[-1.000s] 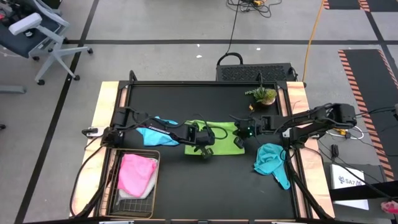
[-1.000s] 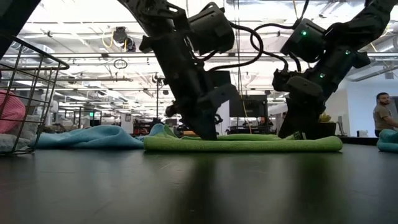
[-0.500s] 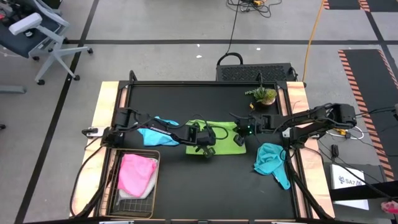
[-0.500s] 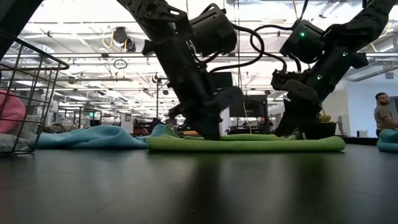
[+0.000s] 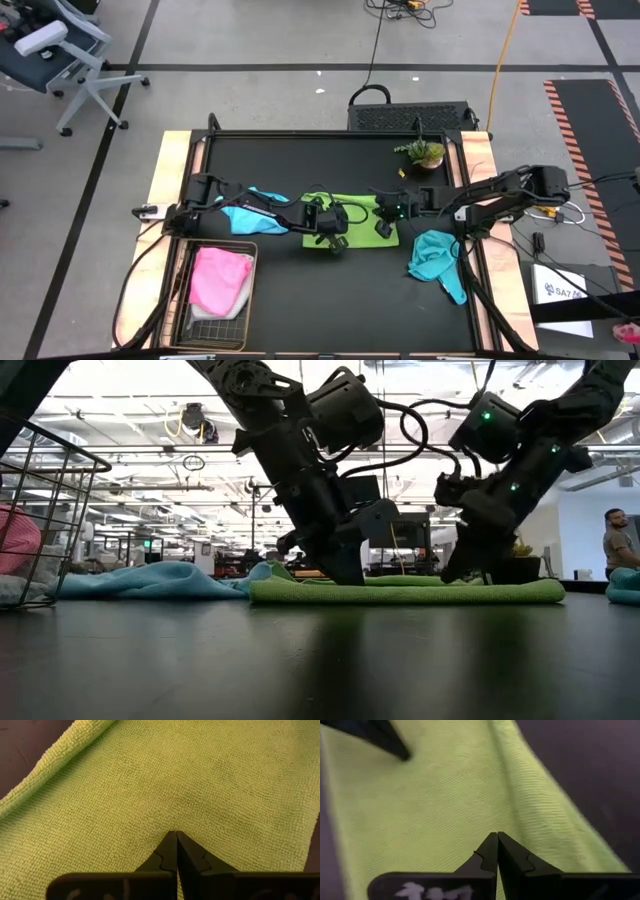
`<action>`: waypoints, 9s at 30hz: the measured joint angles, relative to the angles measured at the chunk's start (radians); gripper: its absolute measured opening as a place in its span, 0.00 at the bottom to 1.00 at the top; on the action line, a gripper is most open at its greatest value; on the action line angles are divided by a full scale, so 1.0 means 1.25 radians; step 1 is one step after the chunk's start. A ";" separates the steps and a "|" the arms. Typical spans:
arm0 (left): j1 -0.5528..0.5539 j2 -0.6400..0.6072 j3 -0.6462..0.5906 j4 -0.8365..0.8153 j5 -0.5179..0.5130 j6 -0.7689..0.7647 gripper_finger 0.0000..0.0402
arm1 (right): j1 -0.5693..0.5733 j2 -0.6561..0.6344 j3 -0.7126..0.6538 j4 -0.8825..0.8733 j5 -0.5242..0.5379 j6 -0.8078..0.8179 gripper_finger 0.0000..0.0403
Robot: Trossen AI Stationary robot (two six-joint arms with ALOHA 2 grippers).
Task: Fold microfiber towels
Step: Fold the green microfiber cloth
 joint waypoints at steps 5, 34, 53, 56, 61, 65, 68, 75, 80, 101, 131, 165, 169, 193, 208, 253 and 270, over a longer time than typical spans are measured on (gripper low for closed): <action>0.000 0.001 0.000 -0.003 0.003 0.000 0.00 | -0.022 0.022 0.000 -0.009 0.106 -0.023 0.00; -0.014 -0.108 -0.005 -0.177 -0.033 0.087 0.01 | 0.015 -0.274 0.000 -0.091 -0.013 0.035 0.00; -0.016 -0.110 -0.004 -0.265 -0.061 0.048 0.01 | 0.215 -0.078 0.000 -0.137 -0.156 0.113 0.00; -0.017 -0.110 -0.004 -0.263 -0.061 0.049 0.01 | 0.221 -0.043 0.000 -0.138 -0.155 0.118 0.00; -0.024 -0.110 -0.004 -0.263 -0.058 0.037 0.01 | 0.222 -0.023 0.003 -0.182 -0.150 0.116 0.00; -0.037 -0.110 -0.004 -0.263 -0.057 0.035 0.01 | 0.222 -0.046 0.004 -0.254 -0.145 0.116 0.00; -0.048 -0.110 -0.003 -0.262 -0.044 0.036 0.01 | 0.223 -0.075 0.002 -0.309 -0.122 0.116 0.00; -0.068 -0.121 -0.001 -0.265 -0.023 0.064 0.01 | 0.221 -0.163 -0.003 -0.336 -0.082 0.122 0.00; -0.099 -0.181 0.002 -0.286 -0.040 0.151 0.00 | 0.221 -0.219 -0.002 -0.341 -0.084 0.125 0.00; -0.183 -0.125 0.001 -0.307 -0.015 0.325 0.03 | 0.221 -0.252 -0.001 -0.341 -0.072 0.038 0.00; -0.166 -0.110 0.000 -0.298 0.015 0.216 0.15 | -0.049 -0.071 0.000 -0.155 0.059 0.071 0.00; -0.165 -0.117 -0.010 -0.303 0.051 0.219 0.27 | -0.074 -0.008 0.000 -0.088 -0.032 0.093 0.00; -0.164 -0.117 -0.010 -0.303 0.027 0.213 0.33 | -0.073 -0.010 0.000 -0.088 -0.033 0.093 0.00; -0.158 -0.116 -0.052 -0.283 0.033 0.178 0.17 | -0.073 -0.011 0.000 -0.085 -0.027 0.095 0.00; -0.122 -0.119 0.093 -0.403 0.006 0.351 0.01 | -0.073 -0.012 0.000 -0.113 0.014 0.110 0.00; -0.004 -0.119 0.170 -0.418 0.118 0.498 0.00 | -0.032 -0.174 0.116 -0.296 -0.001 0.180 0.00; -0.097 -0.121 0.082 -0.413 0.184 0.069 0.00 | -0.053 -0.129 0.116 -0.320 -0.095 -0.013 0.00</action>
